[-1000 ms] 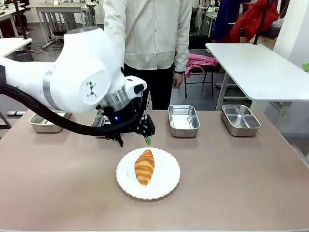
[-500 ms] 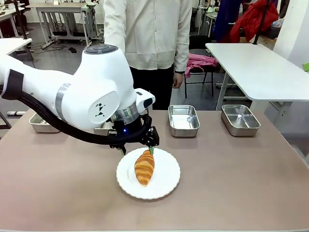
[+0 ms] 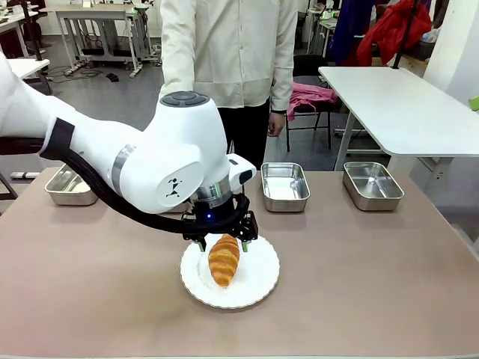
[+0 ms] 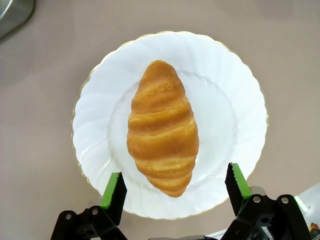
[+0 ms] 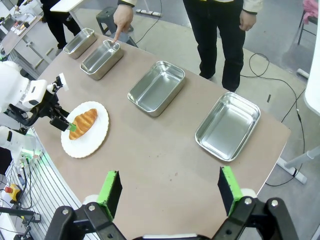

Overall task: Place the bread in the container.
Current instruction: Place the Butter Roll into the Airtight Container indicated by the human.

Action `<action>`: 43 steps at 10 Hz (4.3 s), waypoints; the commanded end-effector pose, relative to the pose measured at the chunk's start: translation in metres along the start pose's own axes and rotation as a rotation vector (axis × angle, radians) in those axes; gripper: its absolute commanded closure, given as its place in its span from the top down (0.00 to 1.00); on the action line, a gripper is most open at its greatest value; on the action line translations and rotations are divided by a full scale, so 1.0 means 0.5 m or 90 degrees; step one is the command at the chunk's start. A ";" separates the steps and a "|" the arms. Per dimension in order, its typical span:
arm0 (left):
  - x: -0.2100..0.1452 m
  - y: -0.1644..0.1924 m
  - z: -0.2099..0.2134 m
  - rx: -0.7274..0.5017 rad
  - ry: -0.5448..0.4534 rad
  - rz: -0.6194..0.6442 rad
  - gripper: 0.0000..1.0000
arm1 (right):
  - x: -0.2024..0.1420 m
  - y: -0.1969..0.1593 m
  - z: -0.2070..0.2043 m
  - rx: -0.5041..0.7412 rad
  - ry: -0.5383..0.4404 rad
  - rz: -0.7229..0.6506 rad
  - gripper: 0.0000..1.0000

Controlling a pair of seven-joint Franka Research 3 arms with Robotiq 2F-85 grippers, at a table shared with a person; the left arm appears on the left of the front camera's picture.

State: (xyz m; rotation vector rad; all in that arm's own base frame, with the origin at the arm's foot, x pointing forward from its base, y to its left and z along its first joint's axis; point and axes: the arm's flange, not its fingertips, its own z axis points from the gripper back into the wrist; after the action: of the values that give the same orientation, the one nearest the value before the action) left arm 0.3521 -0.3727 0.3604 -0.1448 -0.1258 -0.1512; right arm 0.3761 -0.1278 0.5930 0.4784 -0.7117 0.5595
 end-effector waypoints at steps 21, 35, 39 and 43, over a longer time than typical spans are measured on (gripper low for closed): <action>0.035 -0.004 -0.116 0.075 -0.003 -0.004 0.59 | 0.003 -0.002 0.000 0.009 -0.016 0.006 1.00; 0.393 0.321 0.083 0.076 -0.034 0.039 0.59 | 0.003 -0.002 0.000 0.009 -0.016 0.006 1.00; 0.427 0.341 0.028 0.070 -0.048 0.024 0.59 | 0.003 -0.002 0.000 0.009 -0.016 0.006 1.00; 0.431 0.351 0.015 0.074 -0.079 0.031 1.00 | 0.003 -0.002 0.000 0.009 -0.016 0.006 1.00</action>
State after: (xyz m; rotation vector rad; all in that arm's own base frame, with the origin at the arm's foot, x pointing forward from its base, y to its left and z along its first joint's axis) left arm 0.5905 -0.2312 0.3745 -0.0434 -0.2286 -0.0778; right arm 0.3762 -0.1275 0.5929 0.4778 -0.7102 0.5600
